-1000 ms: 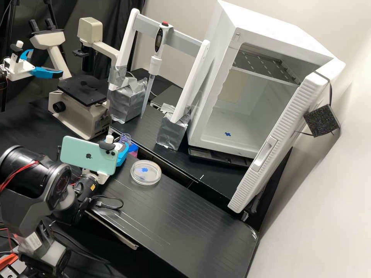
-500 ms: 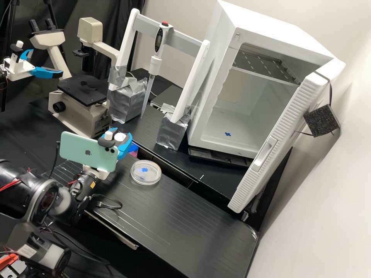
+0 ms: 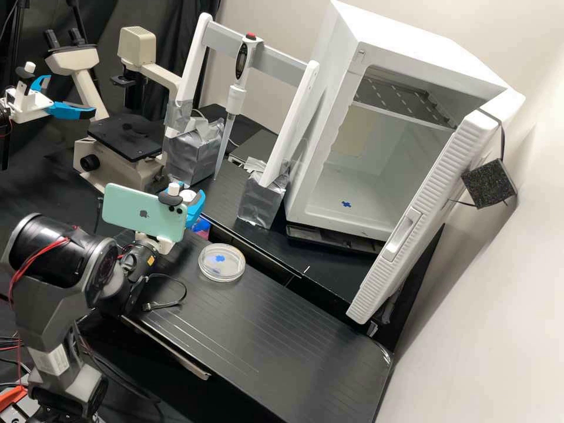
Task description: Close the bottle
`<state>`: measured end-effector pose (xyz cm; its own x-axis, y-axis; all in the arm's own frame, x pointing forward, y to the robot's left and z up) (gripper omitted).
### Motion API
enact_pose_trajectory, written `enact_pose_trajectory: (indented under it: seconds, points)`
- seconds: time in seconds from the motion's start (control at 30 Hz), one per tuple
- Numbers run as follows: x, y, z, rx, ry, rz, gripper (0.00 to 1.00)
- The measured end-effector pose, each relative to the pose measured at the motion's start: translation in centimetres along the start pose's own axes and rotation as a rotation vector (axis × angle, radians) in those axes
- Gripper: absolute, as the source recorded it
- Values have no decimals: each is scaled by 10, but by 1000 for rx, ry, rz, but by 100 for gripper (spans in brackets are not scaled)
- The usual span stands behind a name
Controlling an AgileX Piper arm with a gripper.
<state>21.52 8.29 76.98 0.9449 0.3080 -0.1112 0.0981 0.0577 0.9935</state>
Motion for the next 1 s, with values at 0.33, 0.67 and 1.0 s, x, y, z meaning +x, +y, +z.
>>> enact_pose_trajectory:
  seconds: [0.33,0.67,1.0]
  points:
    - [9,-2,8,-4,-34,-3,0]
    - [12,-7,10,-3,-41,-23,0]
    - [12,-9,10,-2,-40,-30,0]
